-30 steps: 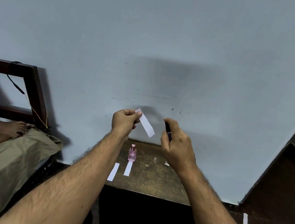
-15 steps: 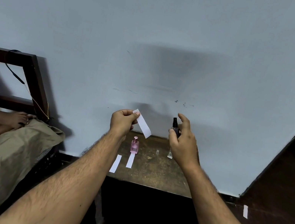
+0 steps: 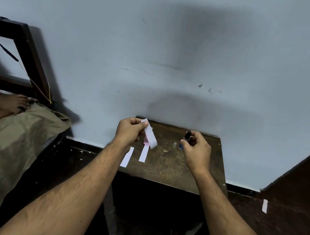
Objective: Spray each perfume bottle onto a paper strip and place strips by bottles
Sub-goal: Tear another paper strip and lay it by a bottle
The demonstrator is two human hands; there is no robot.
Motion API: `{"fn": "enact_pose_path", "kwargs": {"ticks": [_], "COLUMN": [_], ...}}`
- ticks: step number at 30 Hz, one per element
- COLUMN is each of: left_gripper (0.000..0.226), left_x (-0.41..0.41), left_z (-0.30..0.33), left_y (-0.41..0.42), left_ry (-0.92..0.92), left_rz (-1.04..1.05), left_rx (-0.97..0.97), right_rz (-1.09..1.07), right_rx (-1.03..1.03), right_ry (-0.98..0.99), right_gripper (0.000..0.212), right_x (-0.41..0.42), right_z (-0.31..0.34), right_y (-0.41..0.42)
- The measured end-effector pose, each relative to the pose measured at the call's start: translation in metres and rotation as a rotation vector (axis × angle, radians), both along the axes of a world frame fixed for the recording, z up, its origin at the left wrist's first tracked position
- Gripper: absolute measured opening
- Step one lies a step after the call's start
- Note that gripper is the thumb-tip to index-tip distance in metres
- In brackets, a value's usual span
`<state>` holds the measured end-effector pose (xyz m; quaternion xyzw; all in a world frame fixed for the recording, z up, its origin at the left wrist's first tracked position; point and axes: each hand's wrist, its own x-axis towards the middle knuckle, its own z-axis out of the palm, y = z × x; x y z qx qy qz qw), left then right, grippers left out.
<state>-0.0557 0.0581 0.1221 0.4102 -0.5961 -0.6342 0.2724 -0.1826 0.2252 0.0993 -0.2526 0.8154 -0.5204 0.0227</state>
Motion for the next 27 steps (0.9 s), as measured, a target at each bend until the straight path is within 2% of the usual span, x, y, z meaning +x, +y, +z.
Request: {"fn": "enact_pose_path", "kwargs": {"ticks": [11, 15, 27], "left_gripper": [0.005, 0.011, 0.015], "left_x": [-0.014, -0.020, -0.028], "left_z": [-0.067, -0.084, -0.110], "left_y": [-0.024, -0.029, -0.044], "left_ry": [-0.116, -0.144, -0.203], "left_rz": [-0.041, -0.057, -0.141], "left_rx": [0.090, 0.103, 0.085], "right_rz": [-0.056, -0.038, 0.042], "right_rx": [0.173, 0.233, 0.375], "right_ry": [-0.095, -0.112, -0.044], "right_gripper": [0.024, 0.019, 0.023], "right_x": [-0.043, -0.053, -0.067], "right_z": [-0.075, -0.092, -0.117], "right_y": [-0.047, -0.060, -0.090]}}
